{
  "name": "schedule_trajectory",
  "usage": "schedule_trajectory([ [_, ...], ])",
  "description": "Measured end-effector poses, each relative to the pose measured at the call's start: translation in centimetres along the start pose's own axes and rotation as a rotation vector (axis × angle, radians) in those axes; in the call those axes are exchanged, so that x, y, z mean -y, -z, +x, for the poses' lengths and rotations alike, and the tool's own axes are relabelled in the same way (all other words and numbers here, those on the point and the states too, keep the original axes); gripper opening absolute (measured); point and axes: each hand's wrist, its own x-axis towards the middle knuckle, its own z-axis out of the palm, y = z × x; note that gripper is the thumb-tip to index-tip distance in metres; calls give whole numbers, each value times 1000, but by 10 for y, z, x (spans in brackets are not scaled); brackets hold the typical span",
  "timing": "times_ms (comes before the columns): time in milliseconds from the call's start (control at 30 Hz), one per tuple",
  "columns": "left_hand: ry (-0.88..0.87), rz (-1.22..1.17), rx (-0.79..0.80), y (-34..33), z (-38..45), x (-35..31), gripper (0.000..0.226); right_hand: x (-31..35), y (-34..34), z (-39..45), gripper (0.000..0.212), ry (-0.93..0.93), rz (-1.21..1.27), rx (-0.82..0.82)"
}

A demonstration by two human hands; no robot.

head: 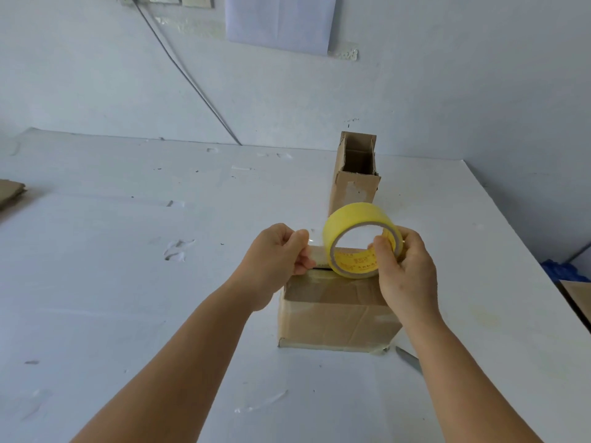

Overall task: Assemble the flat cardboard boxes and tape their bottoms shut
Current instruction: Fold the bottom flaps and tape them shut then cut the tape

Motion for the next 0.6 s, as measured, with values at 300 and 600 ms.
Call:
schedule_trajectory([
  [300, -9, 38, -55, 17, 1, 4, 24, -4, 2, -2, 27, 89, -62, 105],
  [600, 72, 76, -80, 44, 1, 24, 27, -5, -3, -2, 38, 126, -151, 129],
])
